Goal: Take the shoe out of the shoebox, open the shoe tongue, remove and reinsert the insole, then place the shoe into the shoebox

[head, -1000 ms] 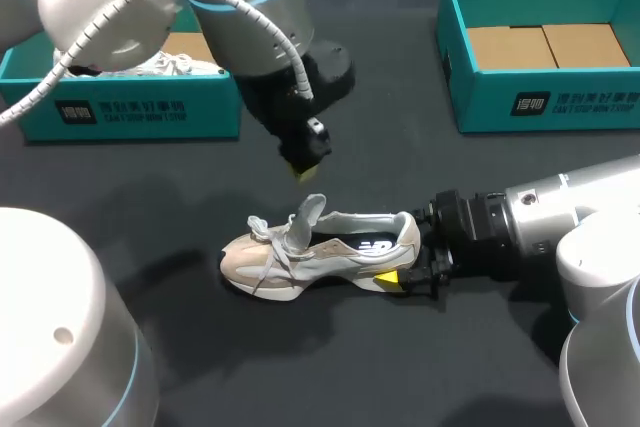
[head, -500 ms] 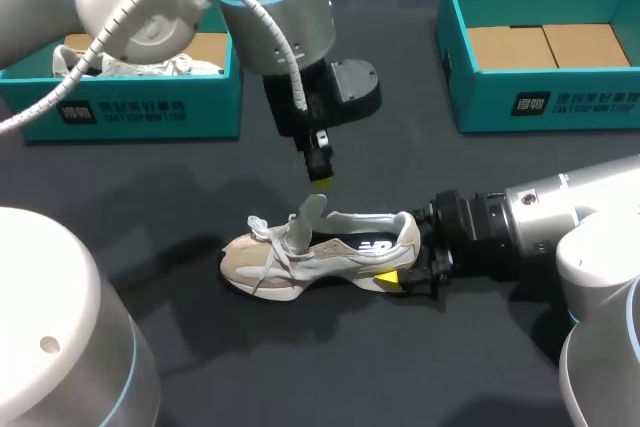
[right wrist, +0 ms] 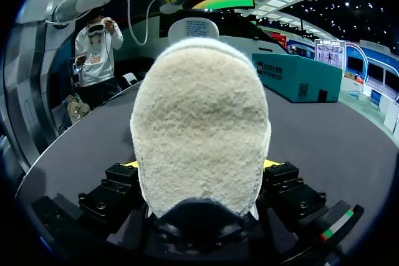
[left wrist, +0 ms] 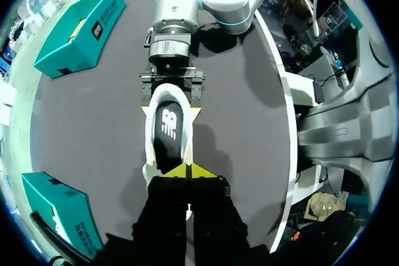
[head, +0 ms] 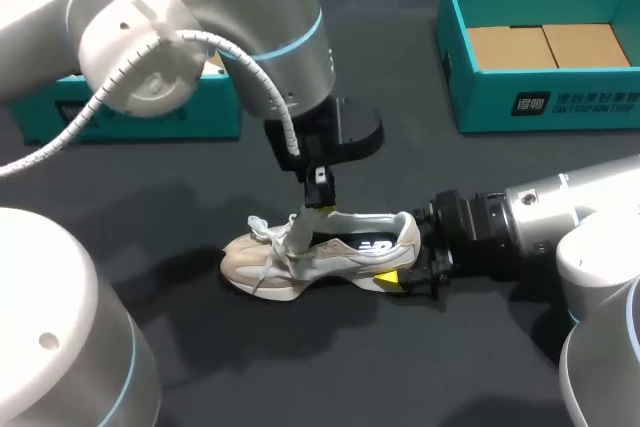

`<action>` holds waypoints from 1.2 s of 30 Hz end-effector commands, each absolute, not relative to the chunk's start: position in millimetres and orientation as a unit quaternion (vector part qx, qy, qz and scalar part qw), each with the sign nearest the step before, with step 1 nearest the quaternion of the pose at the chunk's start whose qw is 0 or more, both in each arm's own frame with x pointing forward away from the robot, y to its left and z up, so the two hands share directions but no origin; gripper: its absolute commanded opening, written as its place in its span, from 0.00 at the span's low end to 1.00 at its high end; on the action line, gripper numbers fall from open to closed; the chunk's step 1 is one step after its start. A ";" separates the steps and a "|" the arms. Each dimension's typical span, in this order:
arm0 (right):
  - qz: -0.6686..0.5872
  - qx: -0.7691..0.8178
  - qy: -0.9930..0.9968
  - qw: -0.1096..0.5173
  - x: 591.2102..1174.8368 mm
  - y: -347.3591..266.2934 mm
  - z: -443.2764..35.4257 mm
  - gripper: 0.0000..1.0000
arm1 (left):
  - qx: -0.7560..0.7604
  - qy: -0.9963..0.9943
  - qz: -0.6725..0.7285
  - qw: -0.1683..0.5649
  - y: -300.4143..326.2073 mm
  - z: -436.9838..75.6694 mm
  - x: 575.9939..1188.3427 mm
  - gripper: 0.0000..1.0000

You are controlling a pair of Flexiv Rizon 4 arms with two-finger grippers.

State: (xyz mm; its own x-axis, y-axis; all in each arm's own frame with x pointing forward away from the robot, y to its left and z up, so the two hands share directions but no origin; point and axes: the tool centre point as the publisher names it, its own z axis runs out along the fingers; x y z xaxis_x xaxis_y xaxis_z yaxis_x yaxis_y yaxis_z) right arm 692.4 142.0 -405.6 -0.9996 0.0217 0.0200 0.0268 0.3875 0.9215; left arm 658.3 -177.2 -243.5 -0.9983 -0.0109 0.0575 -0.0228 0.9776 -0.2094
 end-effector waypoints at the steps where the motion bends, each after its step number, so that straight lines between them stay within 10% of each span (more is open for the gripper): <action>1: -0.551 -0.015 -0.834 0.002 692.2 145.3 -406.4 0.00 | -0.004 -0.994 0.096 0.047 -208.0 -282.6 668.4 0.00; 36: -0.551 -0.015 -0.834 0.002 692.2 145.3 -406.4 0.00 | -0.015 -0.996 0.075 0.049 -237.5 -340.1 676.0 0.00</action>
